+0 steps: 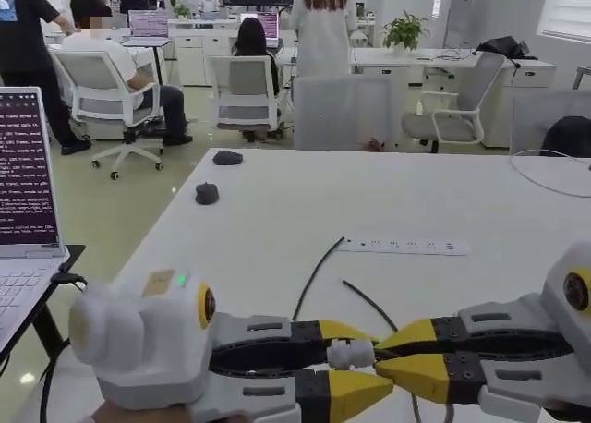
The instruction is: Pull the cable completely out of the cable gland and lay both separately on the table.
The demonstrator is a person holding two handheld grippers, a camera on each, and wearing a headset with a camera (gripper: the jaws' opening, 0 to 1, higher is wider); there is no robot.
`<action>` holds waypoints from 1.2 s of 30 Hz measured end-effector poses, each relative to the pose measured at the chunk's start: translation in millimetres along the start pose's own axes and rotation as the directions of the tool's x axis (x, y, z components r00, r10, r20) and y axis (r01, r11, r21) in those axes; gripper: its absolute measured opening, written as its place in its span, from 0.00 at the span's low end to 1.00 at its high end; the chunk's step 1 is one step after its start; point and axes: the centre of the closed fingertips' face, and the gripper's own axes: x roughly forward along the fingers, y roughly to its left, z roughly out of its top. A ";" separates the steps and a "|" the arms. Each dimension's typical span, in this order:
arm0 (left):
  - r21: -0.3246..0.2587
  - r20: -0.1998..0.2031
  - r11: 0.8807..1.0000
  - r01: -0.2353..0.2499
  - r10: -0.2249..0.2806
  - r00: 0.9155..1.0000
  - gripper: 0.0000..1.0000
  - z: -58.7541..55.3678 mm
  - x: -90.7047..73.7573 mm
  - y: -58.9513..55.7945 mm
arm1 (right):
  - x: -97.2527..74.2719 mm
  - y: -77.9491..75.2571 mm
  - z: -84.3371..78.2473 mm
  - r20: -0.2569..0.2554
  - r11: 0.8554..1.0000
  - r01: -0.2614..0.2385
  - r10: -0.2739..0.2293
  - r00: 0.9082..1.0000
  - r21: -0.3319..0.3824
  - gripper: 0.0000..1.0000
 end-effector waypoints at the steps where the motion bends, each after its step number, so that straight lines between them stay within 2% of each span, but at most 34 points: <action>1: -0.002 -0.002 1.000 0.001 -0.001 1.000 0.18 -0.4 0.4 -0.2 | -0.2 1.0 -0.1 0.002 1.000 -0.005 0.005 1.000 0.006 0.02; 3: 0.012 -0.004 1.000 0.005 -0.004 1.000 0.18 -0.2 -0.3 -0.8 | 0.0 1.7 -1.8 -0.004 1.000 -0.006 0.006 1.000 0.008 0.02; 7: -0.015 -0.014 1.000 0.004 -0.004 1.000 0.17 -2.7 -2.9 -0.2 | 2.6 3.2 -6.1 -0.025 1.000 -0.015 0.015 1.000 -0.001 0.02; 10: -0.004 -0.031 1.000 -0.005 0.005 1.000 0.17 -5.9 -4.0 0.3 | 3.8 3.2 -10.9 -0.043 1.000 -0.022 0.021 0.999 -0.010 0.02; 13: -0.003 -0.043 1.000 -0.017 0.017 0.999 0.17 -8.7 -5.8 1.1 | 4.8 3.6 -19.2 -0.086 0.999 -0.025 0.021 0.996 -0.044 0.02; 16: -0.011 -0.044 0.999 -0.031 0.031 0.999 0.17 -10.4 -9.1 4.5 | 4.6 3.3 -26.3 -0.111 0.999 -0.023 0.018 0.994 -0.047 0.02; 21: -0.024 -0.058 0.998 -0.050 0.049 0.997 0.17 -14.0 -13.0 7.8 | 0.7 -0.3 -44.6 -0.178 0.998 -0.007 -0.005 0.984 -0.067 0.02; 23: -0.031 -0.058 0.998 -0.057 0.055 0.997 0.17 -15.1 -15.1 8.8 | -2.3 -2.8 -56.1 -0.223 0.997 0.000 -0.019 0.975 -0.083 0.02; 26: -0.043 -0.050 0.997 -0.071 0.069 0.996 0.17 -15.8 -19.5 11.2 | -8.5 -6.5 -77.3 -0.299 0.995 0.007 -0.035 0.954 -0.095 0.02; 28: -0.052 -0.043 0.995 -0.082 0.080 0.996 0.17 -15.6 -22.7 13.1 | -12.2 -7.8 -88.3 -0.333 0.996 0.010 -0.041 0.942 -0.092 0.02; 36: -0.077 -0.024 0.992 -0.096 0.095 0.995 0.17 -12.7 -29.9 12.4 | -28.0 -15.4 -125.0 -0.410 0.997 0.049 -0.070 0.910 -0.061 0.02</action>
